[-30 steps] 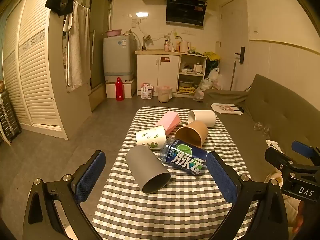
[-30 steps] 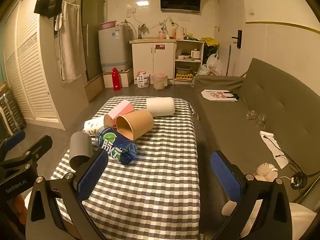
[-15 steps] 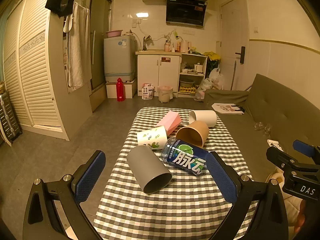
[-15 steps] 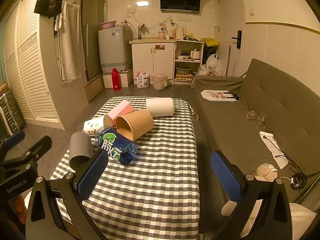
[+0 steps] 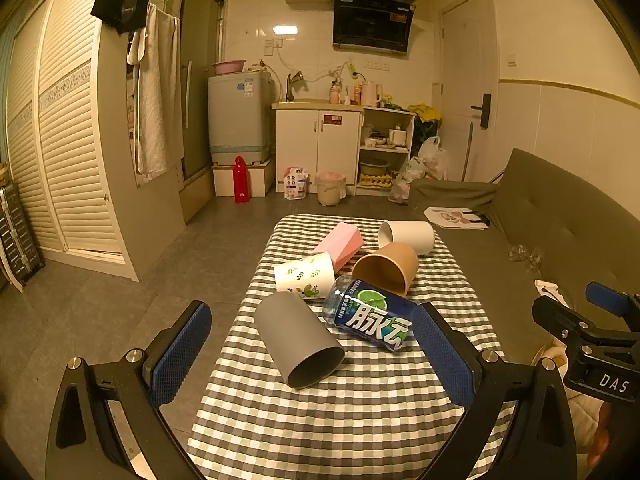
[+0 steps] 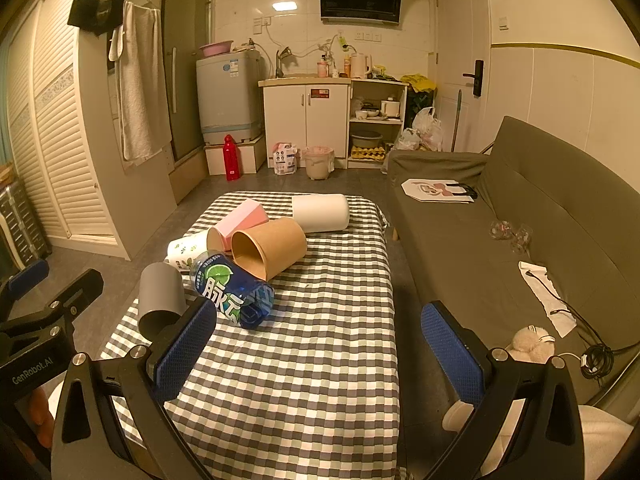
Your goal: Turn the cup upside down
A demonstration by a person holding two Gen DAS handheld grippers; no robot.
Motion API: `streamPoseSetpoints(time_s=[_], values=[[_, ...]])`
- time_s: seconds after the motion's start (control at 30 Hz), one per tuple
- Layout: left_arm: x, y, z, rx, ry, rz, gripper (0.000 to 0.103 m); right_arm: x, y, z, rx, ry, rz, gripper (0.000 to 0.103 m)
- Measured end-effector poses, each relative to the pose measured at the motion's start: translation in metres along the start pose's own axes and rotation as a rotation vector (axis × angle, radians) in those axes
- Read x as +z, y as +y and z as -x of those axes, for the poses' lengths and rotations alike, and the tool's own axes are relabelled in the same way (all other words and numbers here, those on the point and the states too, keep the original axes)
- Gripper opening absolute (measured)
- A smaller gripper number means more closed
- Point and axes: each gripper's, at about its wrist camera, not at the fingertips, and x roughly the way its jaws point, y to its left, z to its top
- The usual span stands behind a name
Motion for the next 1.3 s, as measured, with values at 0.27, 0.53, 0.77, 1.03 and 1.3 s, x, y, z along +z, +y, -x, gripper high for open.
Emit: streamPoseSetpoints(time_s=[0.27, 0.53, 0.77, 1.03, 1.3], values=[[-0.0002, 0.0001, -0.0004, -0.001, 0.000, 0.000, 0.103, -0.0005, 0.0005, 0.0005, -0.001, 0.000, 0.000, 0.103], [0.0010, -0.0004, 0.0005, -0.001, 0.002, -0.001, 0.103, -0.0021, 0.0006, 0.0001, 0.000, 0.003, 0.001, 0.103], [0.0010, -0.0003, 0.0005, -0.001, 0.002, 0.000, 0.103, -0.0018, 0.0008, -0.0001, 0.000, 0.004, 0.002, 0.103], [0.0008, -0.0012, -0.0002, -0.003, 0.005, -0.002, 0.103, -0.0019, 0.0008, -0.0002, 0.000, 0.005, 0.002, 0.103], [-0.0002, -0.0011, -0.0040, -0.010, 0.019, -0.004, 0.103, -0.0059, 0.0067, -0.0060, 0.006, 0.029, -0.002, 0.103]])
